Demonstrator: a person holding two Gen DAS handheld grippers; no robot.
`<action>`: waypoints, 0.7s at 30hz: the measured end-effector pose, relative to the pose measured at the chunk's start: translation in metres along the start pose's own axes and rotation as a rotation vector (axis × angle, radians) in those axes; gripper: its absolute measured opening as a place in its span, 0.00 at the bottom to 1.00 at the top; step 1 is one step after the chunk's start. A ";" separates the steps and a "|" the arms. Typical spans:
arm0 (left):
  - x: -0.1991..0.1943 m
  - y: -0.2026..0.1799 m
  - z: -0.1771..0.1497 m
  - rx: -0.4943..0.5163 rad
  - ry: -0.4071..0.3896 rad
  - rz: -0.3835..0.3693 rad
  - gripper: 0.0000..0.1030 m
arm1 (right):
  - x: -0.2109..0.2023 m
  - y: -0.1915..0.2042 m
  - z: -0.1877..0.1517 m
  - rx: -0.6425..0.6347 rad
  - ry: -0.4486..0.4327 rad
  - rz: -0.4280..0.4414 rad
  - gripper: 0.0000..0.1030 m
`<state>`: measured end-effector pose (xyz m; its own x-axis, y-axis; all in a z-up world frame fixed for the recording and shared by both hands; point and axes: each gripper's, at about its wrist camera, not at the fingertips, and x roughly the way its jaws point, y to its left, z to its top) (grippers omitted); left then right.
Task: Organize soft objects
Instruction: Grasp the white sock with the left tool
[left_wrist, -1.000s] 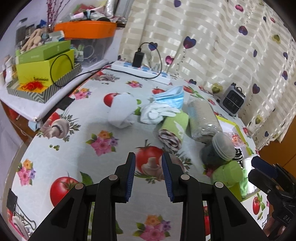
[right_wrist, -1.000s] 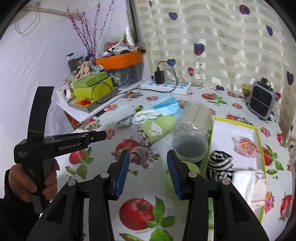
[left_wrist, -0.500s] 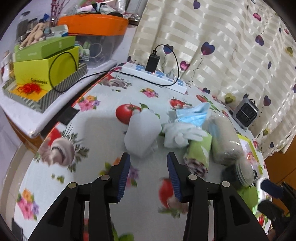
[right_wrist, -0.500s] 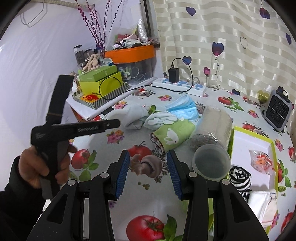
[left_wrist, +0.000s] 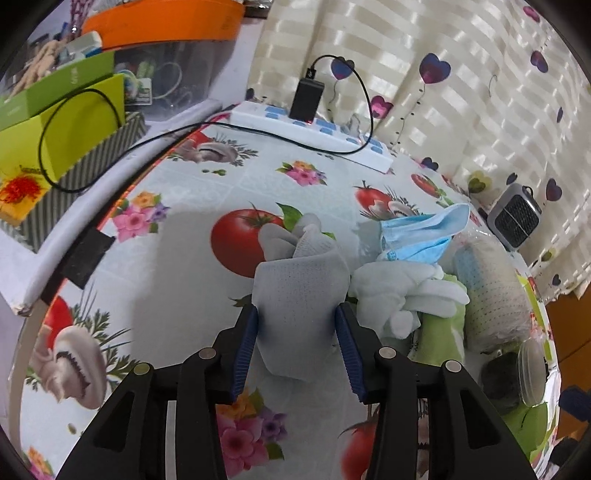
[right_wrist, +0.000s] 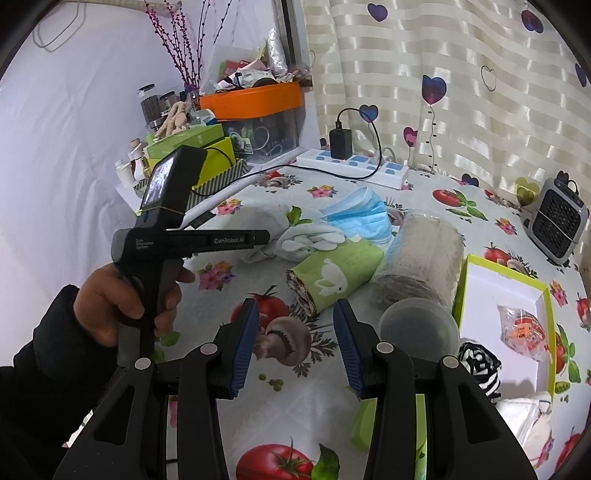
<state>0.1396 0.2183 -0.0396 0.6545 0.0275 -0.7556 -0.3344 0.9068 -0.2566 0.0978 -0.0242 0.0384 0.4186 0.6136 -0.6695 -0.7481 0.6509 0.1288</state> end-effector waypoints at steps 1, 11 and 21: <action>0.001 0.000 -0.001 0.006 -0.004 0.000 0.41 | 0.001 0.000 0.001 0.000 0.002 -0.001 0.42; -0.011 0.006 -0.011 0.009 -0.023 0.013 0.27 | 0.021 0.008 0.022 -0.002 0.033 -0.003 0.42; -0.039 0.026 -0.030 -0.034 -0.052 0.067 0.27 | 0.088 0.020 0.062 -0.025 0.126 -0.021 0.42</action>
<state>0.0849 0.2285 -0.0343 0.6641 0.1102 -0.7394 -0.4005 0.8877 -0.2274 0.1516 0.0707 0.0271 0.3670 0.5380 -0.7588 -0.7532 0.6506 0.0970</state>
